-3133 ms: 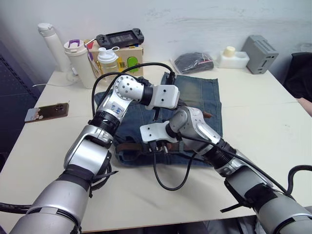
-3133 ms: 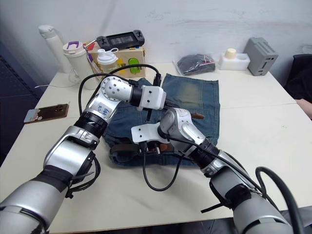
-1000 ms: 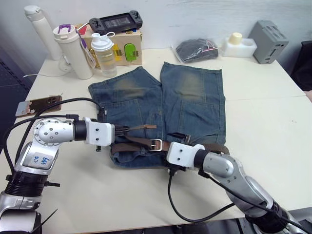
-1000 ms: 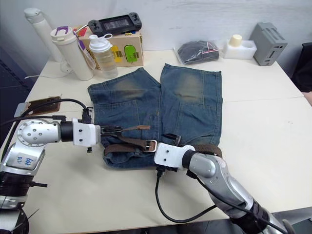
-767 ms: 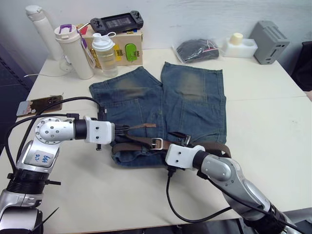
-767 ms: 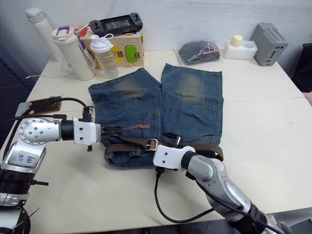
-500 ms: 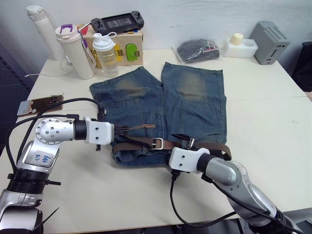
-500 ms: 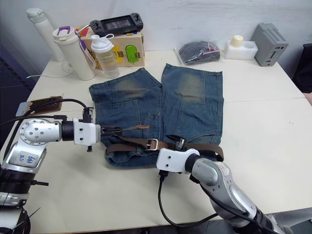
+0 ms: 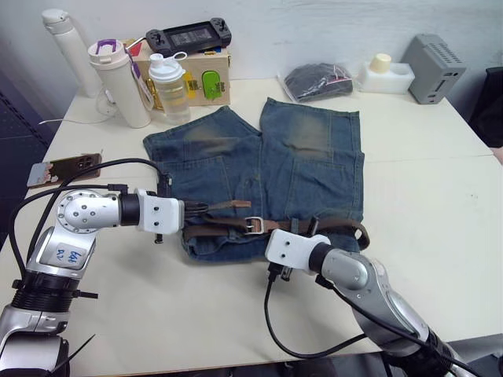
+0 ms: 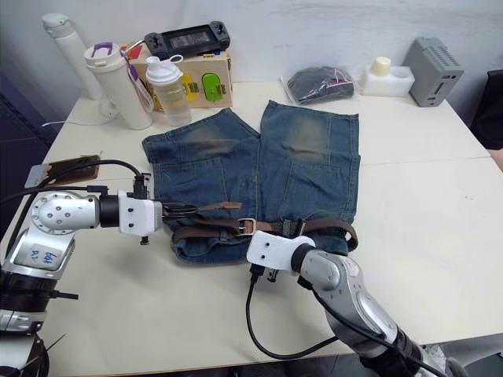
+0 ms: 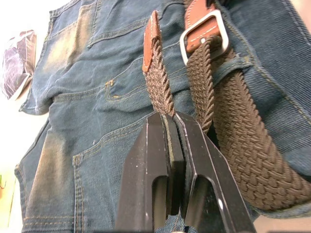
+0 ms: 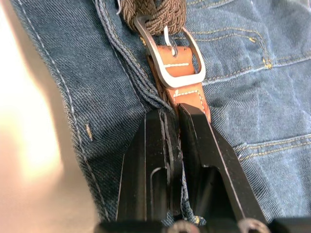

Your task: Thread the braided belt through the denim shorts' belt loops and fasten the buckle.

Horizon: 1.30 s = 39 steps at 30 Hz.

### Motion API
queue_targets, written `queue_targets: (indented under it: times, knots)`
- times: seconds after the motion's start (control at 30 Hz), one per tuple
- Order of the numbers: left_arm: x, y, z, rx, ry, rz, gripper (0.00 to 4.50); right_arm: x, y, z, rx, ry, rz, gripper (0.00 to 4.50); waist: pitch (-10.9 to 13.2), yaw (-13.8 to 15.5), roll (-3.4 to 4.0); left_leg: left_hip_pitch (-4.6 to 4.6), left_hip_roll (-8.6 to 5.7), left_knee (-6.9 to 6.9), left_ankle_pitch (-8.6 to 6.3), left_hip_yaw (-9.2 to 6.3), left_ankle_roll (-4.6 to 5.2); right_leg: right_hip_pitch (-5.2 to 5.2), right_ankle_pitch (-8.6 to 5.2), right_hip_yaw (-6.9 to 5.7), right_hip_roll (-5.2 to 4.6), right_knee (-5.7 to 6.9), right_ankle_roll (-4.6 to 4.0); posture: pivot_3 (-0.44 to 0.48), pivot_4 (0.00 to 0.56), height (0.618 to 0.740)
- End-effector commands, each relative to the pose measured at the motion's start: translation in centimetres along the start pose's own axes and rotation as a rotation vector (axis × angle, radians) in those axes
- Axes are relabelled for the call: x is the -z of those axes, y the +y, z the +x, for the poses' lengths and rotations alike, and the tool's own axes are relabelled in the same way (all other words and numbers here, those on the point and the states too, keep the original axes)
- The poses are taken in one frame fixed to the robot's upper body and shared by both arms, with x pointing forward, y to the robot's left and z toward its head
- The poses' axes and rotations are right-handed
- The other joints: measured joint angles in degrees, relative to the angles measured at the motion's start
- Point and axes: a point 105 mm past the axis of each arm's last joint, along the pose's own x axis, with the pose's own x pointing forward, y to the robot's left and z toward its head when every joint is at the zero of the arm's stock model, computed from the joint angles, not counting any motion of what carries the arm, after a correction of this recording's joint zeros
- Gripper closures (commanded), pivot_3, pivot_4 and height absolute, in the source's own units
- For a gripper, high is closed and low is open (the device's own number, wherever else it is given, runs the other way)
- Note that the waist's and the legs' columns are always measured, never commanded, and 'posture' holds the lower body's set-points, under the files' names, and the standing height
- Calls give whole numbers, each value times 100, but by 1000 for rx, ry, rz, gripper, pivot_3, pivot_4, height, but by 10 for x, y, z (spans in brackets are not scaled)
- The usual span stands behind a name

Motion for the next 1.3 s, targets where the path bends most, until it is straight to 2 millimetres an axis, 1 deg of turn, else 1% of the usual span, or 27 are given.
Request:
queue_targets:
  times: [0.03,0.2,0.27,0.5,0.8,0.93,1.07,1.17,1.3]
  knots:
    - [-3,6,0,-4,7,48,4500,-6,-16,-1,87,-13,-77,4485,0,2,0,0,-1,0,0,0,0,0,0,0,0,0,0,0,150,682]
    - [4,10,3,-3,38,64,4500,-21,-34,-4,194,-74,-182,4485,0,-4,0,-1,-4,0,0,1,0,-4,0,0,1,4,0,0,150,682]
    - [5,12,3,-13,39,61,4500,-26,-37,-5,219,-98,-202,4485,0,-8,0,-3,-4,-1,0,1,0,-6,0,0,1,5,0,0,150,682]
    - [7,15,3,-21,49,67,4500,-31,-37,-7,224,-122,-219,4485,0,-14,0,-4,-3,0,0,2,0,-8,0,-1,2,7,1,0,150,682]
    - [-1,14,9,11,22,119,4500,-30,-32,-3,175,-111,-217,4485,0,-19,0,-4,-4,0,0,2,0,-8,0,-1,2,8,1,0,150,682]
    - [-1,15,8,37,40,173,4500,-28,-36,-3,186,-99,-196,4485,0,-17,0,-4,-3,0,0,3,0,-8,0,-1,3,9,1,0,150,682]
    - [4,23,3,52,96,272,4500,-28,-37,-3,180,-93,-178,4485,0,-14,0,-4,-3,2,0,3,0,-8,0,-2,3,10,1,0,150,682]
    - [1,29,4,53,97,348,4500,-29,-38,-3,177,-94,-178,4485,0,-16,0,-4,-5,2,0,4,0,-10,0,-5,3,12,1,0,150,682]
    - [-8,30,10,65,75,433,4500,-31,-37,-2,171,-99,-177,4485,0,-19,0,-5,-5,2,0,4,1,-9,1,-7,3,12,1,0,150,682]
